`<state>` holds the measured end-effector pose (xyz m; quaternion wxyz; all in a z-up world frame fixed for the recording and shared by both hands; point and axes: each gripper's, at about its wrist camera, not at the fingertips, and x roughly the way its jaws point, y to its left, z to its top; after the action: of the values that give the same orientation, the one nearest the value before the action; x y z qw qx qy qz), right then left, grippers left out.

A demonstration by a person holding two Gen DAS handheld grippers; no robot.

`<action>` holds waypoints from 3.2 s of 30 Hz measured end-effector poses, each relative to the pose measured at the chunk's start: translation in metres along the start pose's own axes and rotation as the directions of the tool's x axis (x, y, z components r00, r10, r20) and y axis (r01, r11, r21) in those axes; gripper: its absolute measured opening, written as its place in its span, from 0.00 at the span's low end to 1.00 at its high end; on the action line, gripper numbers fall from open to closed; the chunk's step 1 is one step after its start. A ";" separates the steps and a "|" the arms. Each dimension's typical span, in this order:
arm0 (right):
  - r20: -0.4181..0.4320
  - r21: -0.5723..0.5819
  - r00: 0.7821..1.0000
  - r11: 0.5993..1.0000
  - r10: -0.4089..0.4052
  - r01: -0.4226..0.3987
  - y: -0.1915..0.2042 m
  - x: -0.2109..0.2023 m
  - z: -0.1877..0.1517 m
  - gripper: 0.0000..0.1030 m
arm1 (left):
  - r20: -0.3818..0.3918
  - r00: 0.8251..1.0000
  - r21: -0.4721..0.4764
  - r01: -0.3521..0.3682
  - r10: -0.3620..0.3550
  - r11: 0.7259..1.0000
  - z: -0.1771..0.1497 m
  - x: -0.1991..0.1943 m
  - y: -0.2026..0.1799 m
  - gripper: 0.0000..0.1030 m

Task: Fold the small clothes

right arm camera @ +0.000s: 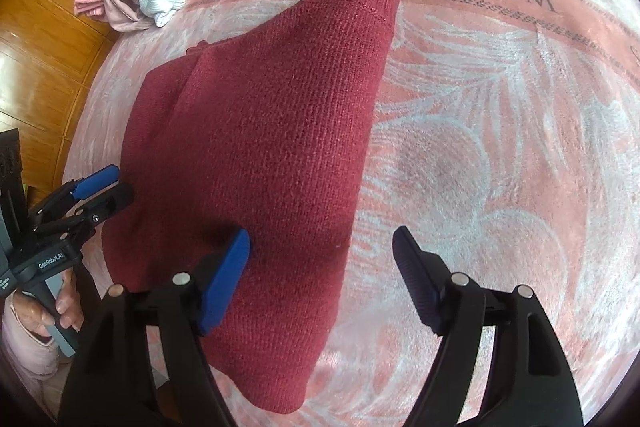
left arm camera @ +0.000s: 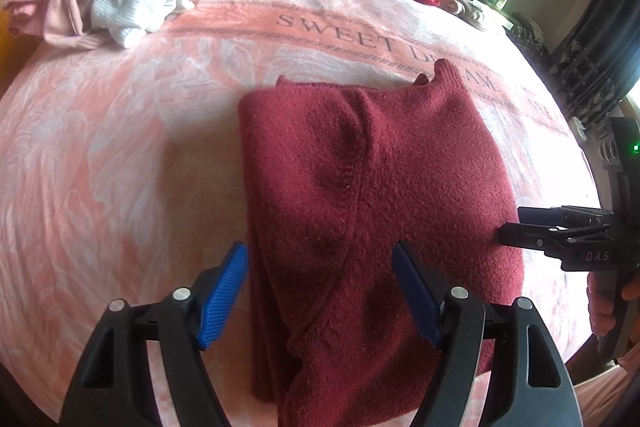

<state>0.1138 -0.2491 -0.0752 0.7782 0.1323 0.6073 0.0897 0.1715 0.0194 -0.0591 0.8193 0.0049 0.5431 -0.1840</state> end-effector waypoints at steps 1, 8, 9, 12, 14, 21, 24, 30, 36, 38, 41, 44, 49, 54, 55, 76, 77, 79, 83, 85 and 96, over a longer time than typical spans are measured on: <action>0.001 -0.006 1.000 1.000 0.000 0.000 0.001 0.002 0.001 0.74 | -0.003 1.000 -0.001 0.003 -0.003 1.000 0.001 0.003 0.000 0.73; 0.002 -0.007 1.000 1.000 0.010 -0.010 -0.004 0.010 0.004 0.81 | -0.023 1.000 0.005 0.009 -0.009 1.000 0.005 0.021 0.000 0.75; 0.001 -0.004 1.000 1.000 0.016 -0.016 -0.006 0.012 0.004 0.82 | -0.025 1.000 0.005 0.011 -0.011 1.000 0.006 0.024 0.000 0.76; -0.006 0.015 0.999 0.999 0.044 -0.044 -0.012 0.017 0.005 0.86 | -0.022 1.000 0.012 0.011 -0.011 1.000 0.008 0.030 0.001 0.80; -0.012 0.029 0.997 0.997 0.075 -0.075 -0.016 0.020 0.007 0.86 | -0.020 1.000 0.020 0.014 -0.013 1.000 0.010 0.033 0.002 0.84; -0.024 0.032 0.988 0.988 0.152 -0.152 -0.023 0.029 0.011 0.87 | -0.084 0.985 -0.053 0.145 -0.149 0.988 0.019 0.052 0.022 0.92; -0.022 0.025 0.987 0.987 0.161 -0.161 -0.023 0.028 0.011 0.87 | -0.116 0.963 -0.117 0.229 -0.243 0.966 0.024 0.058 0.040 0.93; -0.029 0.028 0.981 0.982 0.190 -0.189 -0.025 0.025 0.010 0.87 | -0.153 0.921 -0.211 0.324 -0.358 0.922 0.019 0.064 0.058 0.91; -0.038 0.040 0.974 0.974 0.222 -0.221 -0.030 0.026 0.006 0.87 | -0.170 0.865 -0.230 0.431 -0.472 0.873 0.011 0.072 0.064 0.90; -0.039 0.035 0.974 0.975 0.222 -0.221 -0.030 0.026 0.006 0.87 | -0.169 0.857 -0.225 0.447 -0.486 0.866 0.008 0.074 0.065 0.90; -0.038 0.027 0.976 0.976 0.216 -0.215 -0.028 0.027 0.007 0.85 | -0.181 0.873 -0.173 0.424 -0.452 0.889 0.008 0.073 0.057 0.90; -0.042 0.036 0.957 0.957 0.288 -0.287 -0.022 0.029 0.008 0.50 | -0.177 0.893 -0.127 0.397 -0.415 0.909 0.004 0.070 0.049 0.68; -0.024 0.039 0.950 0.950 0.311 -0.310 -0.018 0.022 0.008 0.36 | -0.140 0.874 -0.171 0.441 -0.465 0.881 0.002 0.063 0.054 0.44; -0.013 0.018 0.943 0.943 0.332 -0.332 -0.015 0.013 0.007 0.32 | -0.090 0.864 -0.162 0.478 -0.496 0.863 -0.003 0.053 0.054 0.40; -0.009 0.011 0.942 0.942 0.336 -0.336 -0.014 0.010 0.007 0.32 | -0.084 0.862 -0.163 0.484 -0.501 0.860 -0.004 0.051 0.054 0.40; 0.189 0.049 0.940 0.954 0.283 -0.297 -0.130 -0.113 -0.025 0.31 | -0.061 0.825 -0.031 0.562 -0.562 0.827 0.040 0.033 -0.119 0.39; 0.196 0.072 0.940 0.952 0.278 -0.297 -0.144 -0.113 -0.026 0.32 | -0.063 0.827 -0.029 0.558 -0.558 0.829 0.043 0.038 -0.130 0.39; 0.193 0.116 0.941 0.946 0.277 -0.302 -0.171 -0.107 -0.030 0.32 | -0.070 0.834 -0.030 0.547 -0.548 0.837 0.044 0.050 -0.149 0.39; 0.159 0.173 0.950 0.940 0.269 -0.295 -0.204 -0.083 -0.033 0.32 | -0.111 0.852 -0.022 0.513 -0.512 0.858 0.041 0.084 -0.174 0.39; 0.137 0.187 0.950 0.935 0.279 -0.302 -0.216 -0.070 -0.036 0.32 | -0.123 0.865 -0.015 0.488 -0.486 0.873 0.034 0.098 -0.177 0.40; 0.132 0.204 0.956 0.937 0.260 -0.283 -0.240 -0.059 -0.059 0.57 | -0.038 0.930 0.031 0.366 -0.365 0.930 0.002 0.110 -0.181 0.66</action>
<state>0.0367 -0.4891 -0.1099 0.7691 0.3052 0.5483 0.1214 0.1555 -0.1824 -0.1216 0.7620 -0.0779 0.5436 -0.3433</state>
